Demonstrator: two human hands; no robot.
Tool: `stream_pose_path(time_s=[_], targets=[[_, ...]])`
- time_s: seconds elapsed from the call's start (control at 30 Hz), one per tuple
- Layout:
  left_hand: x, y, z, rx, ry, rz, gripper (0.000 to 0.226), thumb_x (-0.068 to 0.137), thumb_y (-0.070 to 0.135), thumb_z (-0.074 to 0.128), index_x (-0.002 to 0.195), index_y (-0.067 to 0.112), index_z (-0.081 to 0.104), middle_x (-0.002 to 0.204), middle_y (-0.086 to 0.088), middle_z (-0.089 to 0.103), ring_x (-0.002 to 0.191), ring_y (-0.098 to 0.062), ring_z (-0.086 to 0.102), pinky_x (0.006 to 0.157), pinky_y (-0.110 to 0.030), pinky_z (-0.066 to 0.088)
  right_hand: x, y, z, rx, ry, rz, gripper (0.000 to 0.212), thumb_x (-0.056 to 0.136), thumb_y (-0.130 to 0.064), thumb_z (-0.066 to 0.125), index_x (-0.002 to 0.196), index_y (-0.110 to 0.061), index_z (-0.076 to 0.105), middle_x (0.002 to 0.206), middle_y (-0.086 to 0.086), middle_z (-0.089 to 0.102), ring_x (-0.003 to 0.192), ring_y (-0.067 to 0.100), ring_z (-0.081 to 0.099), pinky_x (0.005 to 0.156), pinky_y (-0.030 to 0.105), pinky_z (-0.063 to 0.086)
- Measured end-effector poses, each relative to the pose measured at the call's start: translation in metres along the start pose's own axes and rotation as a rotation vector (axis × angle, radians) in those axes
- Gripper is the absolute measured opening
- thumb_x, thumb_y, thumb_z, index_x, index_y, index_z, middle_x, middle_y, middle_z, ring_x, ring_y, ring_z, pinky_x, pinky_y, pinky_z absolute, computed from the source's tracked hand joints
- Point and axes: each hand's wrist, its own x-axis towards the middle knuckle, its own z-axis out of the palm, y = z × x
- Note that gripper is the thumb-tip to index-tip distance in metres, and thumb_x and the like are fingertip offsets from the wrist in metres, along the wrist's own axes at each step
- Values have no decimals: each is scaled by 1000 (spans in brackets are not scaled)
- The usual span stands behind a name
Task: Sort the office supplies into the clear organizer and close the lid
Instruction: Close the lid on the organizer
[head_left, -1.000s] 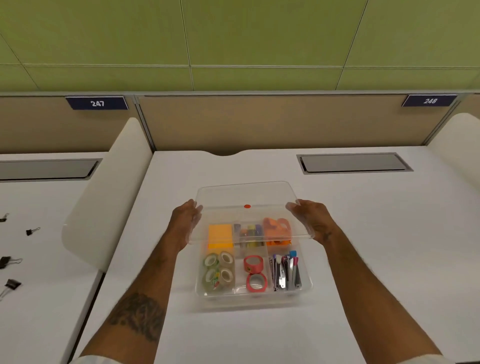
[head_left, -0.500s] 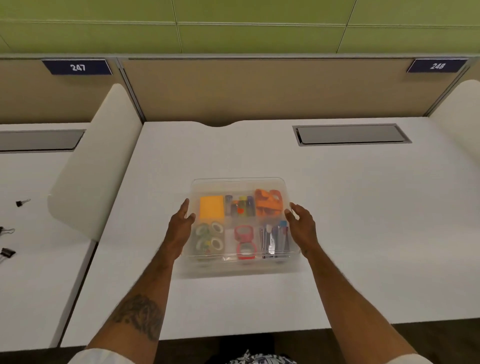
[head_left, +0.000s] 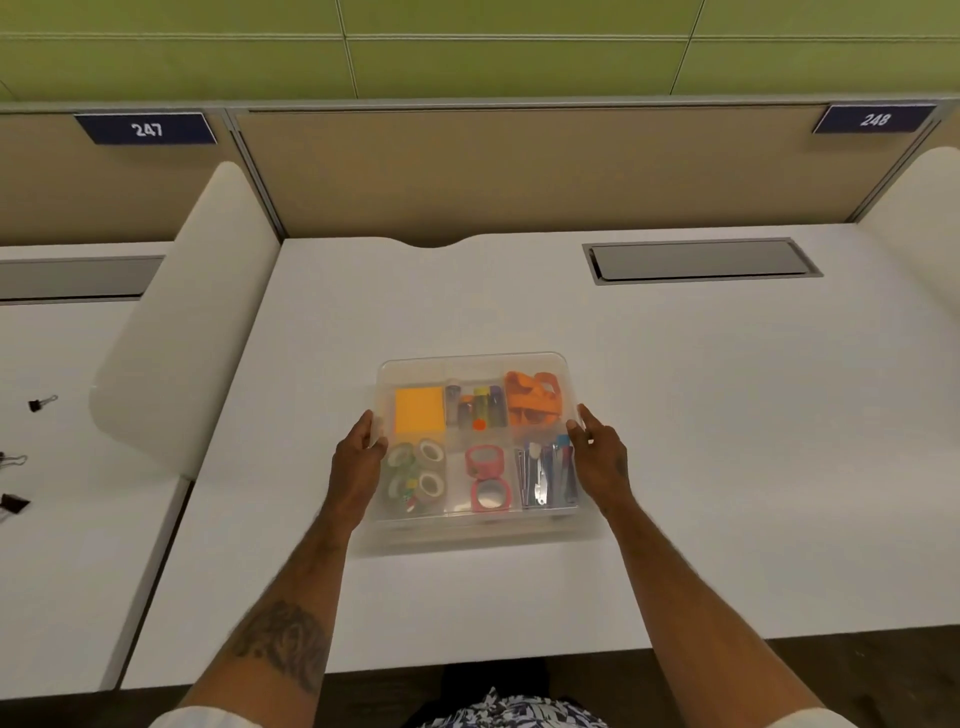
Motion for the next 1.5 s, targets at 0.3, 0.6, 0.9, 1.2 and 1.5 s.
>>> stream_pose_path(time_s=[0.3,0.6,0.9,1.2,1.5], targets=[[-26,-7,5,644,170,-105,68,96,65,19,113,11,57,110,-16,65,99,-36,62,76,-38,42,-6,4,8,-14,83,-6,49,101,-44,36,141,-18,46,132,11,60,120,30,57,101,42,45],[-34,-4,10,582,247,-207,85,90,73,22,97,0,65,100,-20,68,94,-37,64,74,-40,48,-9,2,5,-25,74,56,43,102,-42,34,128,-11,48,111,14,67,83,20,56,71,26,43],[-30,-14,10,318,189,-105,72,95,64,26,59,10,55,64,-9,61,65,-25,58,67,-34,45,-5,1,5,-89,15,45,43,102,-43,30,119,-9,50,102,10,66,77,19,56,68,28,41],[-13,-23,3,-64,67,-285,61,92,62,46,85,4,62,82,-11,63,78,-26,58,75,-37,48,-3,2,3,-35,-9,68,45,102,-45,29,114,-9,53,99,6,63,80,18,58,67,25,43],[43,16,-9,-109,89,-250,55,90,64,48,82,10,60,78,-8,62,70,-25,58,63,-34,48,38,-22,-2,48,52,154,54,101,-48,31,88,-6,62,89,12,65,82,27,61,73,32,45]])
